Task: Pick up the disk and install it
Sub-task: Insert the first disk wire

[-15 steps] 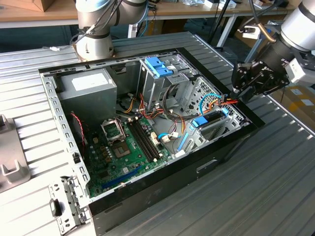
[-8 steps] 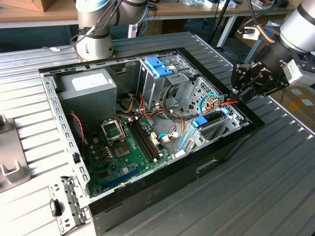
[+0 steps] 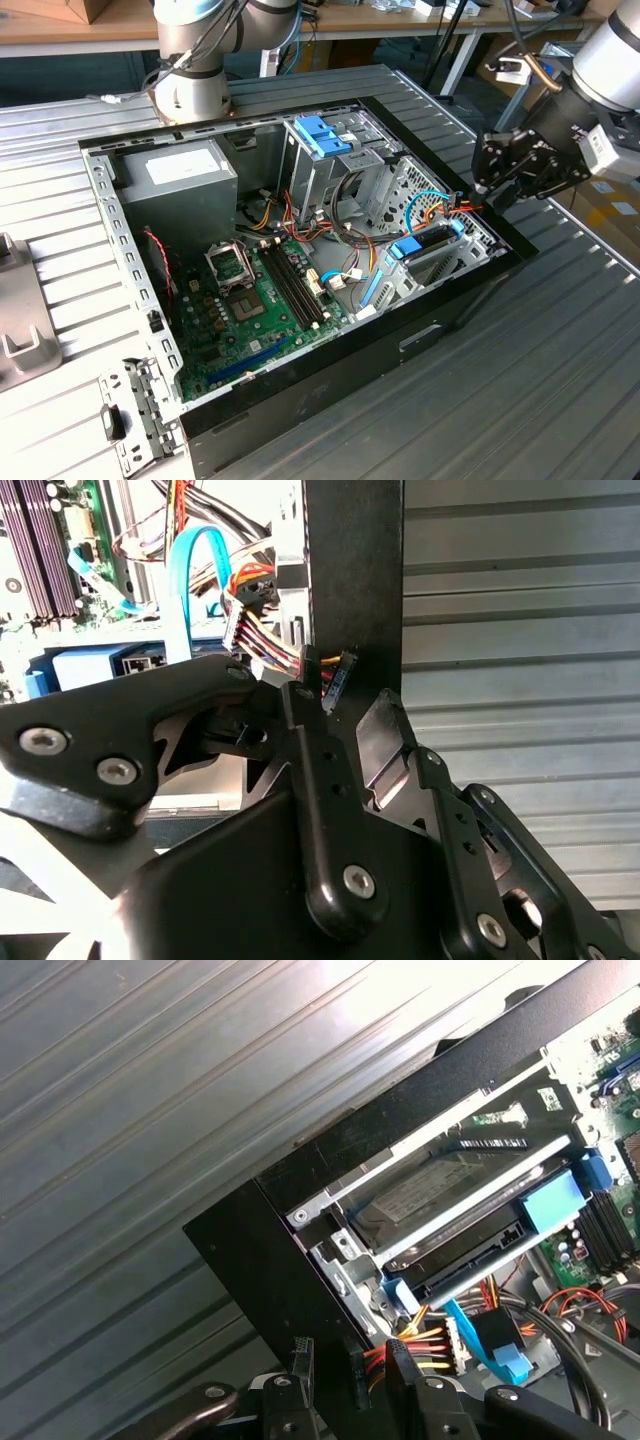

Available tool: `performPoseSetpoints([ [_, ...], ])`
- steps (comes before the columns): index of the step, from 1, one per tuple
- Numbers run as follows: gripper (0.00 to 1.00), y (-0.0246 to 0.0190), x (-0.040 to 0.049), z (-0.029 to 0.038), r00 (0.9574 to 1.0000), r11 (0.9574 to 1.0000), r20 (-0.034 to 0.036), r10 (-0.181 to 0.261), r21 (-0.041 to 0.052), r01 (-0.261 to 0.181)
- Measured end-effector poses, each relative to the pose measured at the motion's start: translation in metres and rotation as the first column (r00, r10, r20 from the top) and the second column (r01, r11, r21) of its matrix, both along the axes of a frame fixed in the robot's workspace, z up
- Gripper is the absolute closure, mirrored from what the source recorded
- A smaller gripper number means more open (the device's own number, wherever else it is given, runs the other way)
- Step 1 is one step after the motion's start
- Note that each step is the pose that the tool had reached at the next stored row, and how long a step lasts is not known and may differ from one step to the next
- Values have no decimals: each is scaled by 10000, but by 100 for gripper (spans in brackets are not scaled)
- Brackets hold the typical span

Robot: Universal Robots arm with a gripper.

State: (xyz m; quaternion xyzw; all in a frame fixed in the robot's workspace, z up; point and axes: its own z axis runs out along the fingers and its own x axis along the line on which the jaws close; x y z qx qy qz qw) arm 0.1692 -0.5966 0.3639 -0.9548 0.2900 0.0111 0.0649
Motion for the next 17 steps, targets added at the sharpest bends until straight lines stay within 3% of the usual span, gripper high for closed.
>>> performPoseSetpoints([
  [11, 59, -14, 0, -4, 10000, 10000, 0, 0, 0, 0],
  [15, 83, -15, 0, -3, 10000, 10000, 1, 0, -3, 0],
  [17, 83, -15, 0, -5, 10000, 10000, 0, 0, -1, 0],
])
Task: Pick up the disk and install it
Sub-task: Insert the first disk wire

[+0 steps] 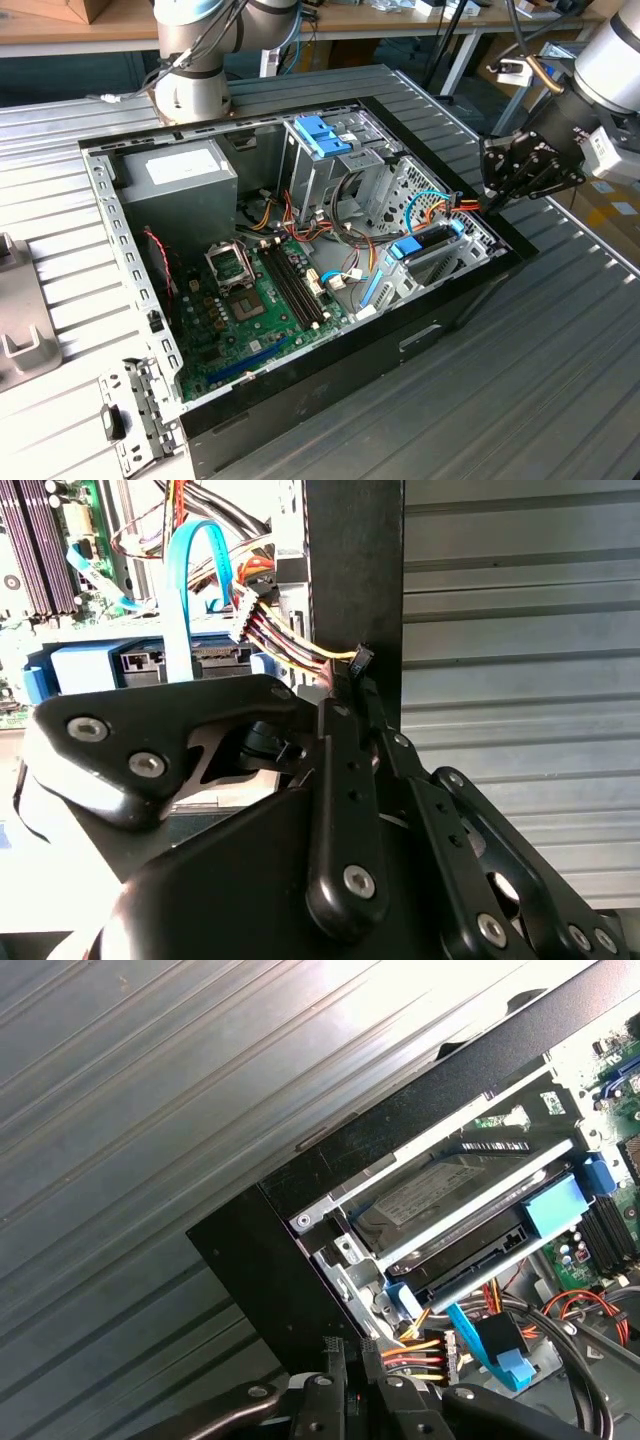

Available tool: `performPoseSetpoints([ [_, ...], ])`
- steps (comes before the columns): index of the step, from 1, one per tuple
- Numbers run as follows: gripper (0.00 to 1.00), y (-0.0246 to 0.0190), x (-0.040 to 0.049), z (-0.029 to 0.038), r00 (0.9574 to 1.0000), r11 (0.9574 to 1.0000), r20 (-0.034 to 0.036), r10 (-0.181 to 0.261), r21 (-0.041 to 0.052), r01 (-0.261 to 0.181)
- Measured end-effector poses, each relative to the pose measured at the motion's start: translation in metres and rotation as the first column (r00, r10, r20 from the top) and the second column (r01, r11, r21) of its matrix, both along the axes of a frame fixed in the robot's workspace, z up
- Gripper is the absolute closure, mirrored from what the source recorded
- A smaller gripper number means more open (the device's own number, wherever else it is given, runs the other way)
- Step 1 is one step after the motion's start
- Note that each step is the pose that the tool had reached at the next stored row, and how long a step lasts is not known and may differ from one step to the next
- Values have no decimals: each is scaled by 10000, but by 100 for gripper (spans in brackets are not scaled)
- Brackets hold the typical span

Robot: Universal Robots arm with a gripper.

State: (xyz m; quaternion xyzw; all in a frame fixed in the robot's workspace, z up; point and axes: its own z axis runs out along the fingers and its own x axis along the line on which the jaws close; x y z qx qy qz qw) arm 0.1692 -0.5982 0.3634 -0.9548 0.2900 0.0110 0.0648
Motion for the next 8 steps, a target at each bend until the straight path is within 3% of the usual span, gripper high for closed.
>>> performPoseSetpoints([
  [8, 83, -2, -7, 0, 10000, 10000, 0, -3, 2, 3],
])
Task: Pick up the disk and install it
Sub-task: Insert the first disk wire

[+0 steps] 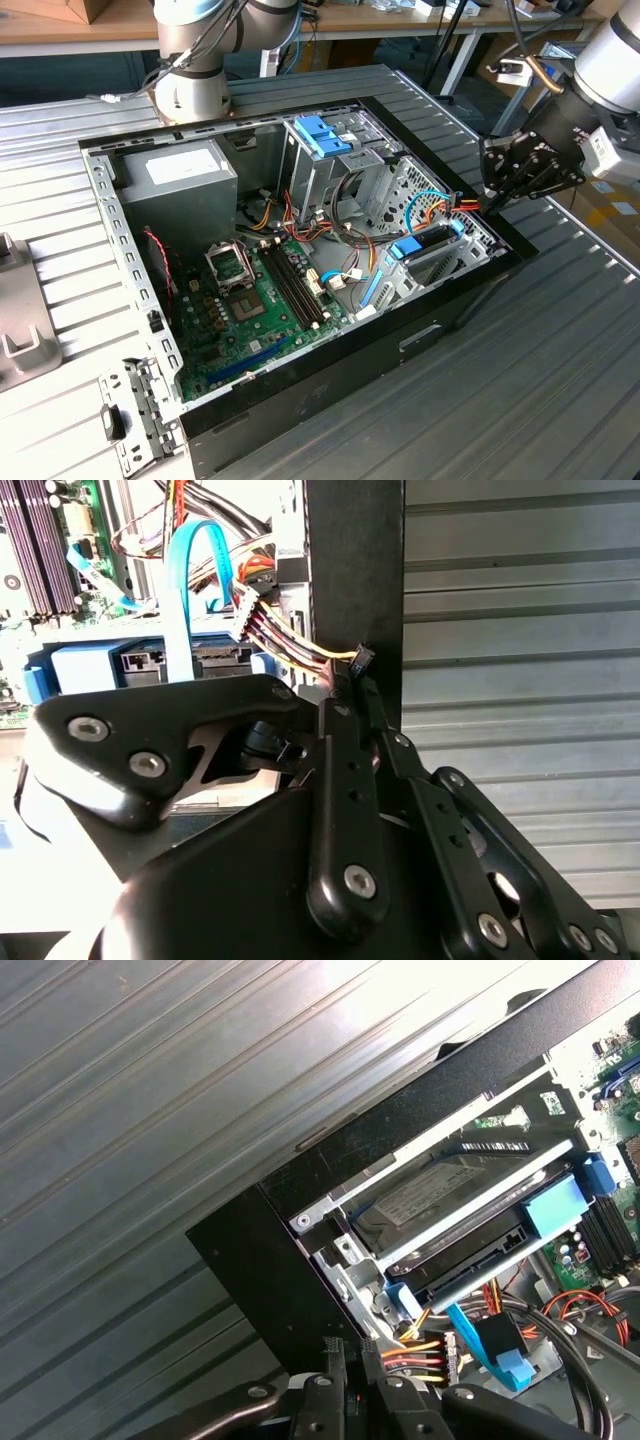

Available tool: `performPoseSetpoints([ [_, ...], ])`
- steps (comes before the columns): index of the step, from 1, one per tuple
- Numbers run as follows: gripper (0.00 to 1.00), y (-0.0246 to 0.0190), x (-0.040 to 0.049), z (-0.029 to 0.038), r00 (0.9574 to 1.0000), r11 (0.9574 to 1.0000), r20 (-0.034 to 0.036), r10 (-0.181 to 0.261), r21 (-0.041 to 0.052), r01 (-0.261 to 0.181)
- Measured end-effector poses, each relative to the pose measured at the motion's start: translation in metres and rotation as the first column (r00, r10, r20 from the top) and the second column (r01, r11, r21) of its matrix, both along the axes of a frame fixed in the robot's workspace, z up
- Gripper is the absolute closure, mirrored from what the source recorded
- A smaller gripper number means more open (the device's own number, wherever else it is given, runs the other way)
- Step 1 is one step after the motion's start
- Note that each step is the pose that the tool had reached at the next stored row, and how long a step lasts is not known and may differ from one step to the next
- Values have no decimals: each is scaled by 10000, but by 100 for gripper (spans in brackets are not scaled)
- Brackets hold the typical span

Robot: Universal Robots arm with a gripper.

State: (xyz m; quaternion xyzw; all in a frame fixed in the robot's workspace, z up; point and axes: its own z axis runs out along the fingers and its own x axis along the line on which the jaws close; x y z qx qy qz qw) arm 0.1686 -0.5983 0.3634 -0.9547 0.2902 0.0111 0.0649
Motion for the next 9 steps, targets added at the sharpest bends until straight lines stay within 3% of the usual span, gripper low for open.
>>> performPoseSetpoints([
  [9, 83, -1, -63, 33, 10000, 10000, 3, -68, 31, 68],
])
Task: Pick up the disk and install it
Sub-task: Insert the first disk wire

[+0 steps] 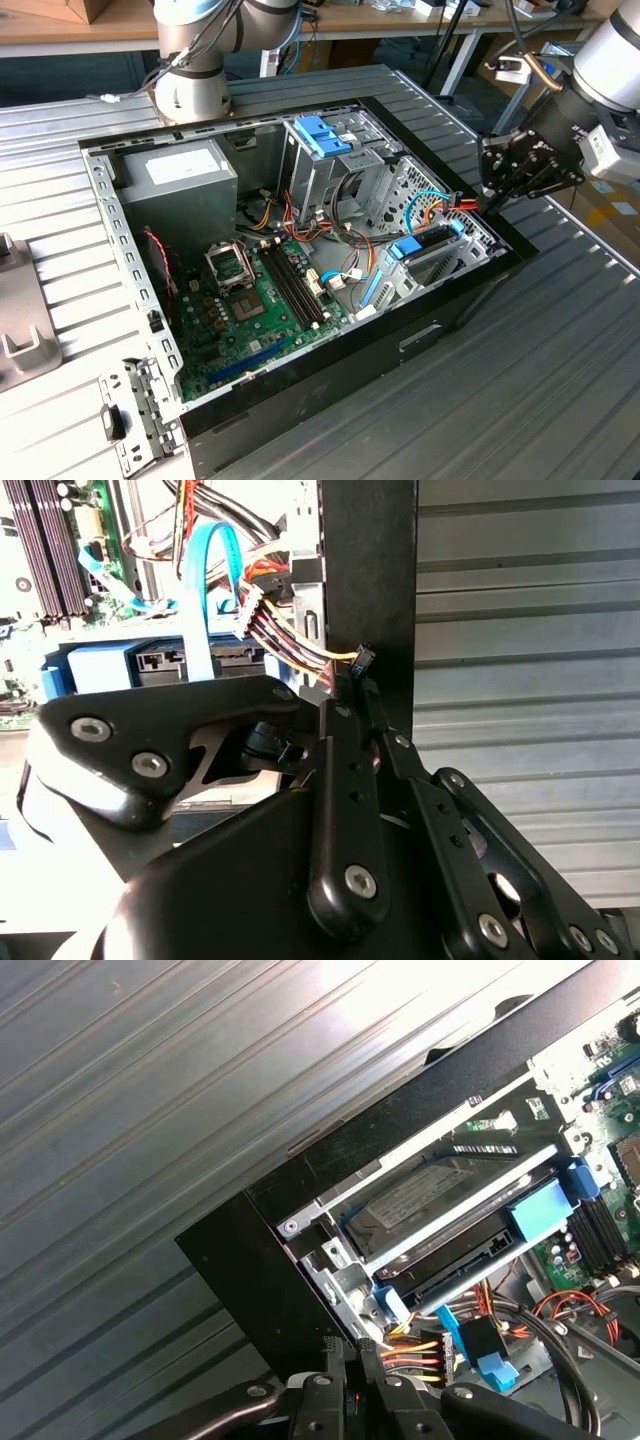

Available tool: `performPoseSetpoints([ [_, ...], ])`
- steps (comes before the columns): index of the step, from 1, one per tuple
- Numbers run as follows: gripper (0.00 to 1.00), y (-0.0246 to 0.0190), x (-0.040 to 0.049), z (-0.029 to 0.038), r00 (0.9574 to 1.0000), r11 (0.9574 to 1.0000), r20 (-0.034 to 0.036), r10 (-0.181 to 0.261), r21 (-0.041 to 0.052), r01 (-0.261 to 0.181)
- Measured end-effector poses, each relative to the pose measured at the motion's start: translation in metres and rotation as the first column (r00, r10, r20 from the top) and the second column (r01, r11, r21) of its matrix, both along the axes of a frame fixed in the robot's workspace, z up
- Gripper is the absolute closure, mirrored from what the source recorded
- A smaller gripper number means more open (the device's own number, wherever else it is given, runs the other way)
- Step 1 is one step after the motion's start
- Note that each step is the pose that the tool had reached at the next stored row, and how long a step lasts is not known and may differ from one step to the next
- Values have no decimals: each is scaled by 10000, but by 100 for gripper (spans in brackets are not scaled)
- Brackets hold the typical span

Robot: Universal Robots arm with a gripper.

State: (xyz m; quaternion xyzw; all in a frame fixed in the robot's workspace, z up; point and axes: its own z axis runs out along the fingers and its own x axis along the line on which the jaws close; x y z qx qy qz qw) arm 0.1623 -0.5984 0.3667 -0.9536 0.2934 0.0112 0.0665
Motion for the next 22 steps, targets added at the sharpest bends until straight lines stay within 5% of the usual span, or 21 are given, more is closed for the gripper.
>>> performPoseSetpoints([
  [7, 83, -2, -43, 0, 9998, 9998, 1, -189, 0, 189],
  [22, 83, -3, -281, -1, 9991, 9991, 1, -434, 0, 434],
])
